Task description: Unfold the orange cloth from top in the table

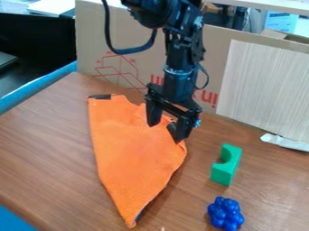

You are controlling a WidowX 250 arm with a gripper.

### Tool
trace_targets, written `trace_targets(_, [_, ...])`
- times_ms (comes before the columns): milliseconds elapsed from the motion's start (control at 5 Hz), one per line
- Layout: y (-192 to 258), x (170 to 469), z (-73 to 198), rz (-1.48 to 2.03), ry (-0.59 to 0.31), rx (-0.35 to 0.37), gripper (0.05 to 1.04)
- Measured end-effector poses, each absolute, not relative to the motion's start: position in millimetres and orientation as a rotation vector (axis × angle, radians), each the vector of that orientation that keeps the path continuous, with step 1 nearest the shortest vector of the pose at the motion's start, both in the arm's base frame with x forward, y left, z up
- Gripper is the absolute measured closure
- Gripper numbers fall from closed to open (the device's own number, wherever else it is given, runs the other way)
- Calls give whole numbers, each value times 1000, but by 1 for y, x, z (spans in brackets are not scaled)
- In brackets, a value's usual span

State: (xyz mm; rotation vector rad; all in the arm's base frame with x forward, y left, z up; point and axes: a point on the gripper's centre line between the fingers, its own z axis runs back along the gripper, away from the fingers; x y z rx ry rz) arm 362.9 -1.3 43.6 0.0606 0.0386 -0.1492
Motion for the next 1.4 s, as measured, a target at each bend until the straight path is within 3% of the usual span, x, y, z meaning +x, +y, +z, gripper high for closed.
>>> trace_targets(600, [0,401,37,-32,-32,78,83])
trace_targets(1400, [0,410,26,-1,-57,83,83])
